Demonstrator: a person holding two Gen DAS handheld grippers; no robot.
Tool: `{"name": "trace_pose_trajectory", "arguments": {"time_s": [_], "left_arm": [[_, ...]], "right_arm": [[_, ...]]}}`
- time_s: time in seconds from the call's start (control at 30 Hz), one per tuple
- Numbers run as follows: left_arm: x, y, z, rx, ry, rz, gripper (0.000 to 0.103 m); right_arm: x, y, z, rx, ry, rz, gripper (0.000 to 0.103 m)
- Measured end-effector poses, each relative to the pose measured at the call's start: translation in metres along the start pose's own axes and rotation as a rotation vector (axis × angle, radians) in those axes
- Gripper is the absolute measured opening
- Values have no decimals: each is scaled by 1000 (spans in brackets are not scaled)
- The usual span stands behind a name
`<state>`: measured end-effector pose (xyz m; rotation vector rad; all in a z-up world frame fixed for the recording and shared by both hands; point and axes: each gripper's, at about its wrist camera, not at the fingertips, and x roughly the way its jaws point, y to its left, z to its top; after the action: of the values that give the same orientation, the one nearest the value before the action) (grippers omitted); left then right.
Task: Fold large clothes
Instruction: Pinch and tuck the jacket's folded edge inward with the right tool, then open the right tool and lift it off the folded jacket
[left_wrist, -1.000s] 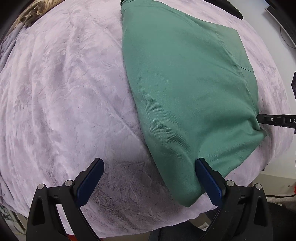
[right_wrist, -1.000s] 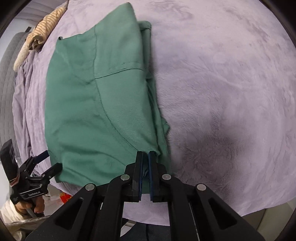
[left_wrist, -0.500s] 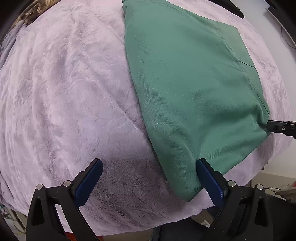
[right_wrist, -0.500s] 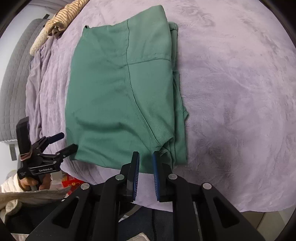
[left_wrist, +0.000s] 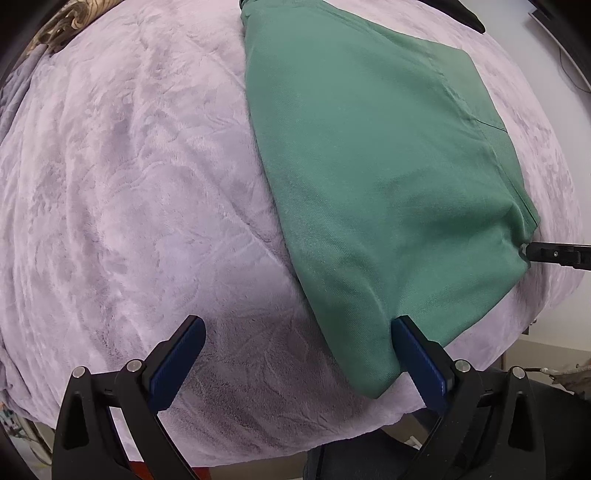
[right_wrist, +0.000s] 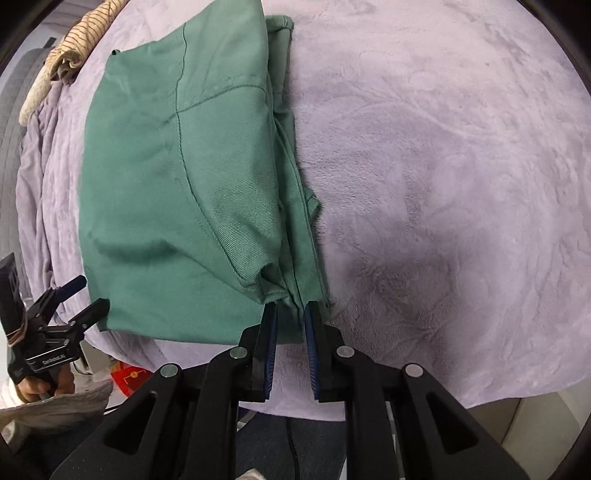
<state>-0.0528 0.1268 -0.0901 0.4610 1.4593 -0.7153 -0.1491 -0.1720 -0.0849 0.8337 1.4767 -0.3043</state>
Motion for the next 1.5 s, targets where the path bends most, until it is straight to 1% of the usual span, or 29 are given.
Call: {"name": "trace_pose_trajectory", "arguments": {"time_s": [0.13, 0.2, 0.3, 0.4, 0.43, 0.47, 0.5, 0.53, 0.57, 0.7, 0.73, 0.77, 0.83, 0.9, 0.93, 0.97, 1.03, 1.1, 1.17, 1.2, 1.23, 1.3, 1.5], "left_arm": [[-4, -1, 1, -1, 8, -1, 102], [-14, 4, 12, -3, 12, 5, 102], [-25, 6, 17, -9, 2, 27, 101], [-38, 7, 25, -20, -14, 41, 101], [-42, 7, 28, -23, -18, 49, 101], [-47, 6, 31, -24, -24, 58, 101], [-50, 5, 34, -25, -30, 64, 101], [-54, 5, 36, -26, -34, 69, 101], [-58, 4, 39, -29, -37, 71, 101], [-69, 5, 47, -41, -53, 87, 101], [-70, 4, 47, -45, -59, 93, 101], [-71, 5, 48, -51, -66, 100, 101], [-76, 6, 53, -63, -74, 111, 101], [-80, 6, 57, -85, -77, 125, 101], [-82, 6, 59, -96, -82, 131, 102], [-83, 6, 60, -107, -91, 135, 102], [-88, 7, 63, -124, -104, 149, 102], [-91, 7, 65, -136, -110, 159, 102], [-93, 8, 66, -149, -116, 160, 102], [-94, 9, 67, -156, -116, 155, 102], [-95, 9, 68, -162, -117, 148, 102], [-97, 9, 69, -168, -120, 146, 102], [-99, 1, 70, -145, -137, 178, 102]], "right_arm": [[-18, -3, -3, 15, -27, 2, 17], [-28, -12, 0, 16, -42, 7, 17], [-36, -18, 3, 22, -69, 13, 17], [-43, -15, 4, 30, -100, 15, 17], [-46, -14, 6, 33, -107, 19, 20], [-48, -14, 8, 36, -111, 20, 28], [-51, -13, 10, 38, -116, 19, 34], [-54, -12, 11, 37, -124, 20, 45], [-57, -9, 13, 30, -133, 24, 47], [-71, 4, 17, 3, -145, 24, 47], [-75, 7, 19, -1, -147, 20, 49], [-78, 10, 21, -5, -150, 13, 56], [-86, 19, 24, -12, -169, 0, 65], [-92, 27, 26, -18, -185, -8, 71], [-96, 30, 28, -18, -193, -12, 77], [-99, 33, 30, -19, -200, -17, 80], [-104, 41, 32, -25, -214, -36, 81], [-107, 47, 34, -30, -226, -68, 84], [-107, 53, 37, -28, -239, -92, 91], [-107, 54, 37, -27, -244, -108, 101], [-107, 55, 37, -28, -252, -117, 103], [-106, 57, 36, -31, -259, -146, 103], [-106, 61, 34, -45, -264, -191, 103]]}}
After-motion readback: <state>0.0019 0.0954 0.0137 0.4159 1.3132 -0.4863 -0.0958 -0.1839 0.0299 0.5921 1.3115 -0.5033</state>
